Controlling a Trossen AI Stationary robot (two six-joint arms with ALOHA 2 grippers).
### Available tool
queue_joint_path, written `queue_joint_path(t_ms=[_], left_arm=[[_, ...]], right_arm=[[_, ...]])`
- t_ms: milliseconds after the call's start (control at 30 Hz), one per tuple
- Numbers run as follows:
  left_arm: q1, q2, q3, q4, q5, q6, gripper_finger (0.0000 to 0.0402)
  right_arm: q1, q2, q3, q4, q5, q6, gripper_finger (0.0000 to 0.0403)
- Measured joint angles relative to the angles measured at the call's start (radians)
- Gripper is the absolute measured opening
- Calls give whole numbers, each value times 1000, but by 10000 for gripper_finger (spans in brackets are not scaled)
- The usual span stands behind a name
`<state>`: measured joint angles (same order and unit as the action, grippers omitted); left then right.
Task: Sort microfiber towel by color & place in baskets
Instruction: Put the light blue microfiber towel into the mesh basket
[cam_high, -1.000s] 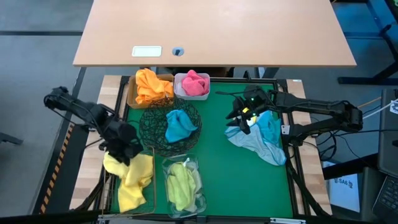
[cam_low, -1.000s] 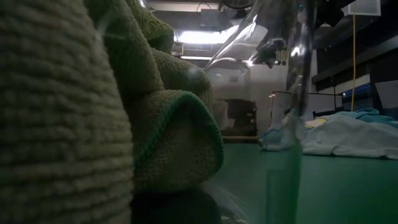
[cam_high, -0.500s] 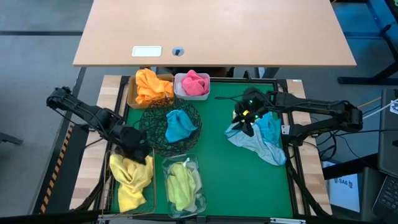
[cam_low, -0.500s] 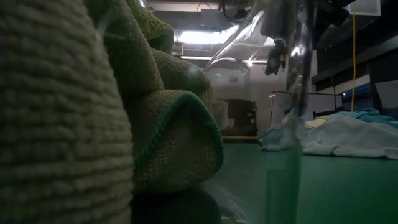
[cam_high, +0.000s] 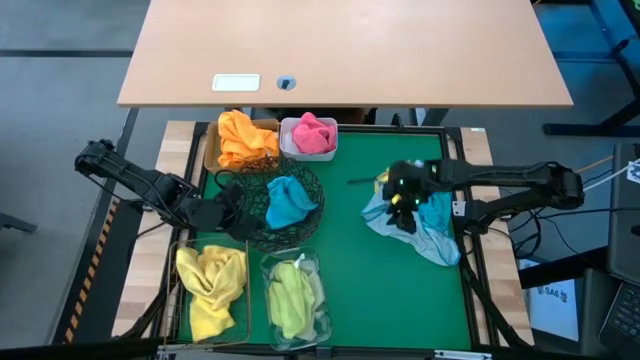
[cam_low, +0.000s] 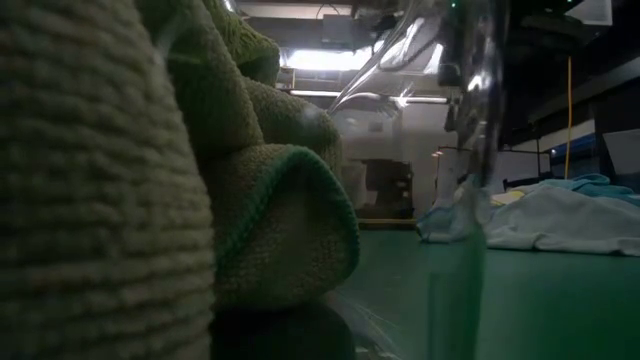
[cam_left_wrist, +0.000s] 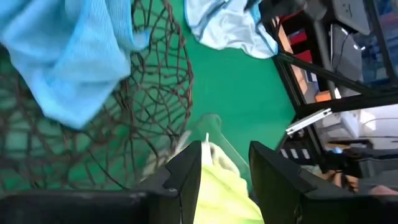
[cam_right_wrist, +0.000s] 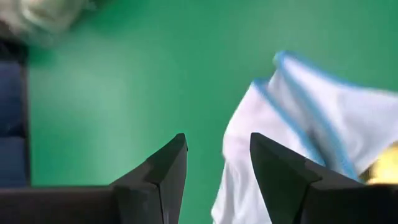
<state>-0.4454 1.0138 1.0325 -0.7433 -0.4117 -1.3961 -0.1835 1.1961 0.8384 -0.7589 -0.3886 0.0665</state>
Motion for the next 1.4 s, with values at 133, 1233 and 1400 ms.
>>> queue_joint_path(t_ms=[133, 1233, 1400], left_arm=[[0, 0, 0, 0, -40, 67, 128], [6, 94, 0, 23, -102, 419, 128], [6, 98, 0, 106, -104, 540, 128]], right_arm=[[95, 0, -54, 1, 181, 66, 177], [229, 0, -155, 88, 358, 276, 13], [229, 0, 16, 81, 284, 236, 11]])
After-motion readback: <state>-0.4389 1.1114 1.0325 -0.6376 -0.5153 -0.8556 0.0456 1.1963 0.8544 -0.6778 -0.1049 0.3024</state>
